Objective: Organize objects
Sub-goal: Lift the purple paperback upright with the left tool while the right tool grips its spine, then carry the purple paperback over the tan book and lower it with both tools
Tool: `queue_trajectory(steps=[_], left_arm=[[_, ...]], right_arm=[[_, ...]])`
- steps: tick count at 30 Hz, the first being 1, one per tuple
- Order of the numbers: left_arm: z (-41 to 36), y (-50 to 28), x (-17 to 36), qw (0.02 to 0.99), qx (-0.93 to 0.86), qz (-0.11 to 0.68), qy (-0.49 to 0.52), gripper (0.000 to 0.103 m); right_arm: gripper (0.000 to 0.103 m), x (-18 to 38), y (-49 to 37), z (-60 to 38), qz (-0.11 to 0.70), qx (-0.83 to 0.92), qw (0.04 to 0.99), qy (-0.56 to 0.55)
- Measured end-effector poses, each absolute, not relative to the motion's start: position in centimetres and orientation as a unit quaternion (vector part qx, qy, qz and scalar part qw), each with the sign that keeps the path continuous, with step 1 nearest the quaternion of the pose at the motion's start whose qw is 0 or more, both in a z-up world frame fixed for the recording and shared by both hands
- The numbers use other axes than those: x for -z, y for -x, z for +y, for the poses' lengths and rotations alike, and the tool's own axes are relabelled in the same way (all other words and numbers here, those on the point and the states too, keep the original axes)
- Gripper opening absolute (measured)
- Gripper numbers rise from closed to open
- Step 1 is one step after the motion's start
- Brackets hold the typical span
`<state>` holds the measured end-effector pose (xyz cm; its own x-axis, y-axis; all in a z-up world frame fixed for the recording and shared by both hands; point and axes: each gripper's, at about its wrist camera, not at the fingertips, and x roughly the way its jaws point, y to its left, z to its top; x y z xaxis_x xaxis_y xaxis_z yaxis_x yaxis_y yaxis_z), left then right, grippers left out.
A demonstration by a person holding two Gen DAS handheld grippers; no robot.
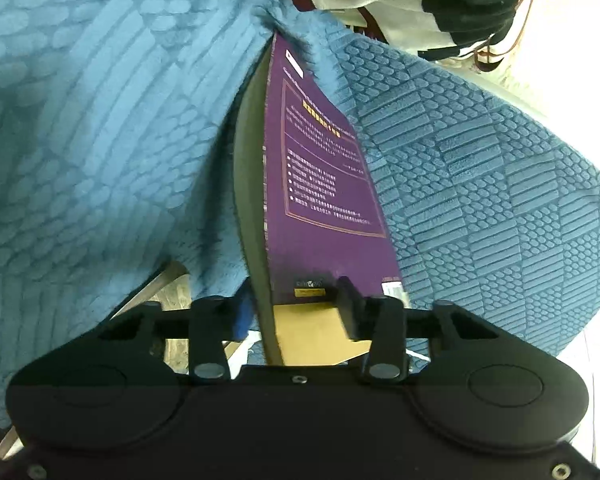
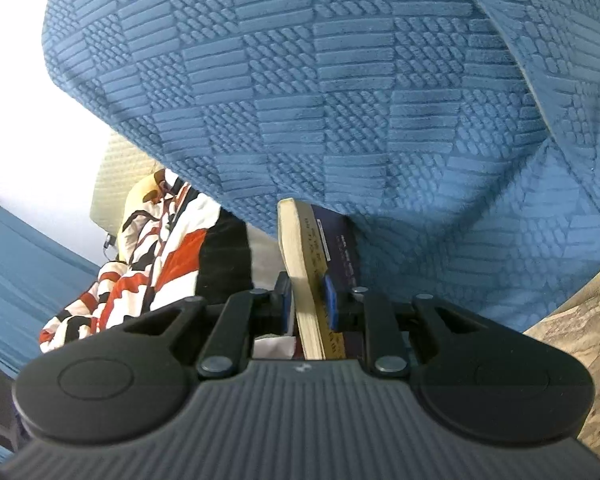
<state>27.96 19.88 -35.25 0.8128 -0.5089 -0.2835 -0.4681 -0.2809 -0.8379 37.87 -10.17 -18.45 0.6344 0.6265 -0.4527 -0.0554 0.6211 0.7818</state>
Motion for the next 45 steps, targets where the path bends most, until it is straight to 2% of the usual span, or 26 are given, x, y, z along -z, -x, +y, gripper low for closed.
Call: queue_trajectory(steps=[4, 5, 6, 7, 8, 9, 14, 15, 16, 18, 30, 45], left_arm=[[20.1, -28.3, 34.5, 0.538, 0.02, 0.305, 0.786, 0.019], [20.2, -28.3, 34.4, 0.539, 0.025, 0.305, 0.785, 0.015], [20.4, -28.3, 34.3, 0.54, 0.027, 0.306, 0.783, 0.012], [20.5, -28.3, 34.1, 0.544, 0.026, 0.309, 0.78, 0.011], [20.5, -28.5, 33.8, 0.549, 0.023, 0.312, 0.775, 0.011], [20.6, -28.5, 33.7, 0.553, 0.022, 0.313, 0.772, 0.011], [21.0, -28.3, 33.3, 0.561, 0.015, 0.325, 0.761, 0.01], [21.0, -28.2, 33.3, 0.563, 0.014, 0.326, 0.76, 0.01], [21.2, -28.3, 33.1, 0.565, 0.014, 0.327, 0.758, 0.01], [21.4, -28.4, 32.8, 0.571, 0.016, 0.325, 0.754, 0.01], [22.3, -26.9, 28.8, 0.599, 0.068, 0.32, 0.731, 0.012], [17.1, -23.3, 17.4, 0.658, 0.129, 0.319, 0.67, 0.014]], right_arm=[[0.022, 19.1, -38.9, -11.2, 0.389, -0.194, 0.815, -0.382], [0.029, 19.3, -39.2, -11.4, 0.396, -0.194, 0.813, -0.381], [0.047, 19.5, -39.6, -11.5, 0.403, -0.199, 0.808, -0.381], [0.055, 19.8, -40.0, -11.6, 0.41, -0.206, 0.802, -0.384], [0.063, 20.2, -40.4, -11.7, 0.414, -0.214, 0.795, -0.39], [0.063, 20.6, -40.6, -11.7, 0.415, -0.219, 0.791, -0.393], [0.059, 22.8, -42.5, -11.8, 0.427, -0.204, 0.784, -0.401], [0.049, 23.2, -42.9, -11.8, 0.432, -0.201, 0.778, -0.41], [0.043, 23.7, -43.2, -11.9, 0.437, -0.201, 0.771, -0.418], [0.018, 24.1, -43.5, -11.8, 0.449, -0.197, 0.765, -0.418], [0.019, 18.7, -40.7, -11.2, 0.408, -0.215, 0.802, -0.379], [0.02, 9.0, -33.4, -17.2, 0.352, -0.209, 0.827, -0.385]])
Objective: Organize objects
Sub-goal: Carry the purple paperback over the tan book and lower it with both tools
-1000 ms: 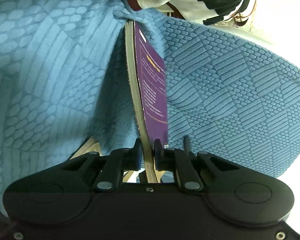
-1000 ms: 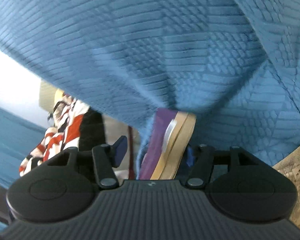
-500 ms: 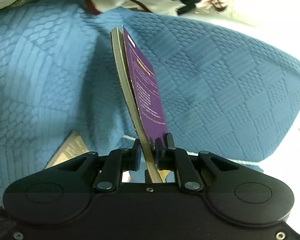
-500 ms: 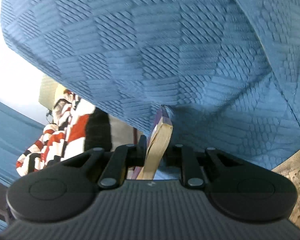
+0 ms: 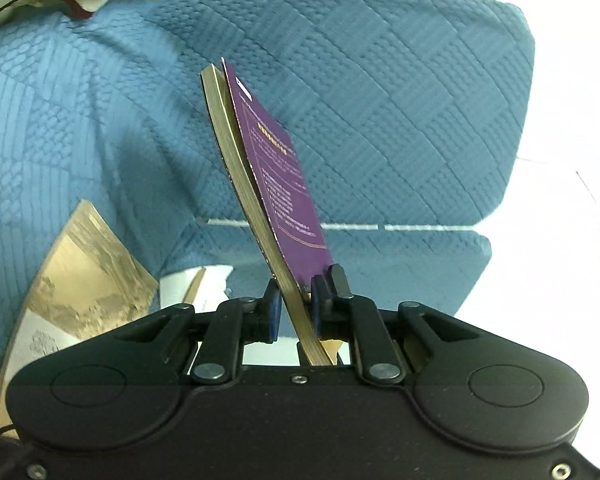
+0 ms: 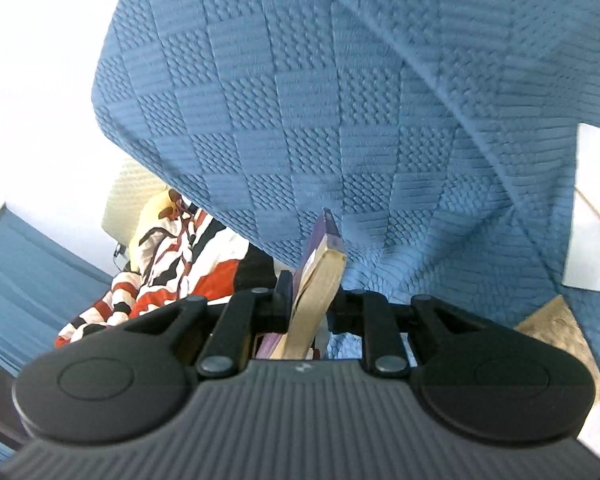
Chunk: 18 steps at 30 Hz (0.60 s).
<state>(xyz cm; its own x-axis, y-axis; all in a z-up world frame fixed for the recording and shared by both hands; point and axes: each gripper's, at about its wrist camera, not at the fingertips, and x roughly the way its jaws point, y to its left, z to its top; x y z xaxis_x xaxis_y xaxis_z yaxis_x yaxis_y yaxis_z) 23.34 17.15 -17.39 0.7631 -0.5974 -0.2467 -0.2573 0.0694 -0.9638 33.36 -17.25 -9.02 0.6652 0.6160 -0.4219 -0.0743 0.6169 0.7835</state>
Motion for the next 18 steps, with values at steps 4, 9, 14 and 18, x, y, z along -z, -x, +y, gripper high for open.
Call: queue_trajectory(steps=[4, 9, 14, 18], left_arm=[[15.7, -22.2, 15.1, 0.671, 0.134, 0.327, 0.652, 0.014], [14.2, -20.8, 14.0, 0.679, 0.142, 0.34, 0.635, 0.014], [12.7, -19.1, 14.9, 0.683, 0.151, 0.36, 0.617, 0.014], [11.5, -18.1, 17.1, 0.674, 0.152, 0.38, 0.616, 0.014]], right_arm=[[0.021, 7.9, -31.1, -19.0, 0.345, -0.203, 0.829, -0.391], [0.022, 7.9, -28.3, -20.5, 0.337, -0.193, 0.834, -0.393], [0.023, 9.9, -25.5, -22.2, 0.339, -0.175, 0.829, -0.408], [0.024, 12.2, -23.4, -23.7, 0.349, -0.155, 0.825, -0.416]])
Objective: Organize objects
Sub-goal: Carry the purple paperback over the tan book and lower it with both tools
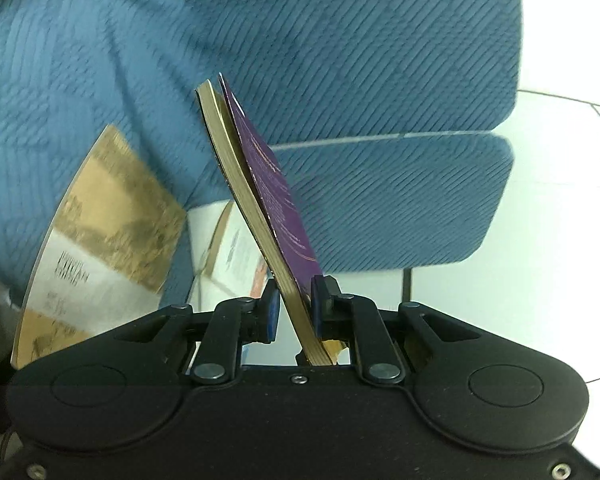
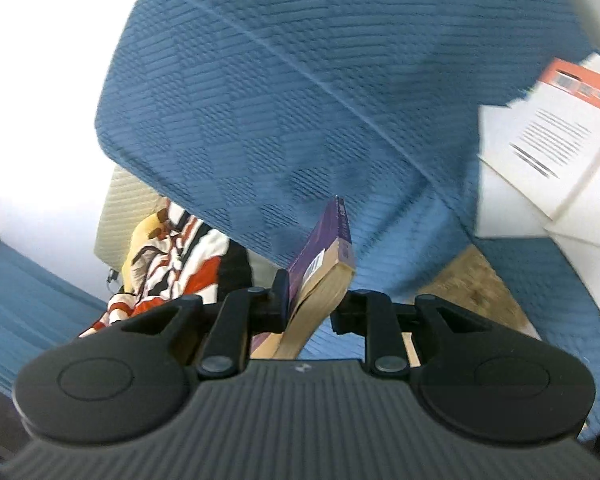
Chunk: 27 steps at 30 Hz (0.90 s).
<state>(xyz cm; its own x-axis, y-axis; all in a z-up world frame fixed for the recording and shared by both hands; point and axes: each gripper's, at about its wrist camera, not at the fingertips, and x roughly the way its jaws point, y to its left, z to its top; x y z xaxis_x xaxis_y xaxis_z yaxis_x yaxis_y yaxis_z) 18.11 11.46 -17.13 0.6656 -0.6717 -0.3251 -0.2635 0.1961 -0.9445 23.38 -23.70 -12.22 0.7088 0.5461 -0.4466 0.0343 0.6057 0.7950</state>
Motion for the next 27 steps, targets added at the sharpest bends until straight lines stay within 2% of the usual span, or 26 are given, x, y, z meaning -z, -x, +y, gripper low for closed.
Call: queue_trajectory(steps=[15, 23, 25, 27], left_arm=[[9.6, -16.1, 24.9, 0.666, 0.123, 0.452, 0.581, 0.016], [9.3, -15.4, 26.1, 0.683, 0.112, 0.472, 0.547, 0.016], [9.3, -15.2, 26.2, 0.688, 0.11, 0.475, 0.537, 0.018], [9.4, -15.0, 26.2, 0.694, 0.106, 0.481, 0.526, 0.029]], right_arm=[[0.025, 19.5, -19.8, -24.3, 0.398, -0.108, 0.826, -0.385], [0.025, 22.6, -18.3, -25.0, 0.412, -0.104, 0.805, -0.415], [0.026, 22.9, -18.1, -25.1, 0.415, -0.105, 0.798, -0.425], [0.026, 23.0, -18.0, -25.1, 0.424, -0.11, 0.791, -0.428]])
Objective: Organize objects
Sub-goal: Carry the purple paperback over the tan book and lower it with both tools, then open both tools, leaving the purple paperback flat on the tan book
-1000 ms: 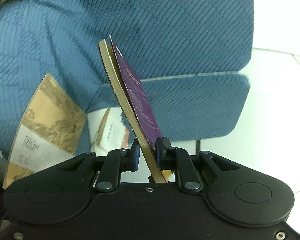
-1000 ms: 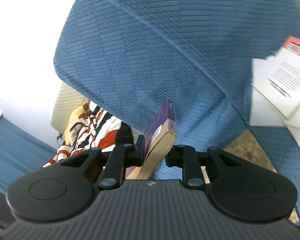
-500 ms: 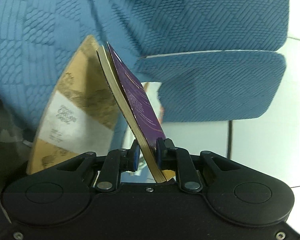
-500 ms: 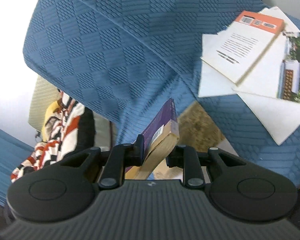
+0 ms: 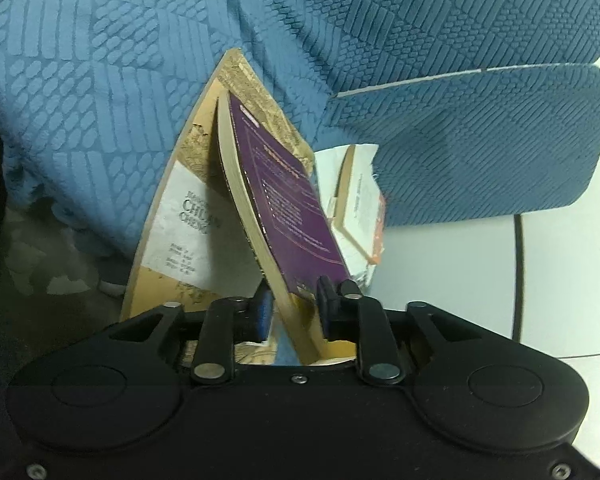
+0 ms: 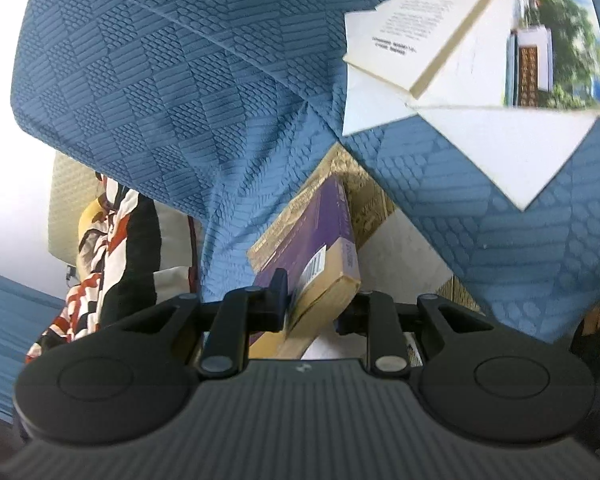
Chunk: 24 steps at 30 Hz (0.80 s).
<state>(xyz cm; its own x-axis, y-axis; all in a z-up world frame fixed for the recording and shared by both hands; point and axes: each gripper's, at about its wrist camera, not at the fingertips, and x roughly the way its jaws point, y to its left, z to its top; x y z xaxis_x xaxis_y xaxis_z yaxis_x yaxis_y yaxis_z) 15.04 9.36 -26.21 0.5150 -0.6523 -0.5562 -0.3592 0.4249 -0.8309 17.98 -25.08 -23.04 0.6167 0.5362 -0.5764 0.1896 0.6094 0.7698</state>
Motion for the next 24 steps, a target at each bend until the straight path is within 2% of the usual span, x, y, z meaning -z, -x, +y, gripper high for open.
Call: queue_trajectory(steps=[2, 7, 8, 10, 11, 12, 17, 21, 24], left_arm=[[9.4, -14.7, 25.6, 0.714, 0.095, 0.483, 0.498, 0.042], [9.4, -13.8, 23.2, 0.763, 0.073, 0.475, 0.432, 0.059], [9.4, -13.6, 22.8, 0.771, 0.068, 0.472, 0.422, 0.061], [9.4, -13.6, 22.3, 0.78, 0.056, 0.47, 0.409, 0.061], [9.4, -13.7, 22.2, 0.784, 0.053, 0.47, 0.403, 0.061], [9.2, -13.9, 22.2, 0.786, 0.052, 0.47, 0.397, 0.061], [7.6, -15.2, 23.1, 0.801, 0.05, 0.482, 0.352, 0.061], [5.9, -16.0, 24.3, 0.809, 0.053, 0.491, 0.319, 0.055], [5.1, -16.3, 25.2, 0.817, 0.05, 0.492, 0.298, 0.051]], right_arm=[[0.026, 22.9, -17.8, -25.0, 0.437, -0.115, 0.786, -0.421], [0.03, 22.4, -17.1, -25.2, 0.463, -0.125, 0.786, -0.391], [0.036, 22.2, -16.8, -25.3, 0.47, -0.123, 0.789, -0.376], [0.06, 22.2, -16.4, -25.5, 0.484, -0.122, 0.791, -0.352], [0.077, 22.2, -16.1, -25.5, 0.493, -0.122, 0.795, -0.333], [0.079, 22.3, -15.7, -25.6, 0.497, -0.121, 0.799, -0.316], [0.078, 22.8, -14.6, -26.8, 0.485, -0.142, 0.815, -0.285], [0.077, 22.8, -14.7, -26.4, 0.454, -0.143, 0.852, -0.217], [0.067, 23.3, -15.2, -25.9, 0.444, -0.161, 0.86, -0.194]])
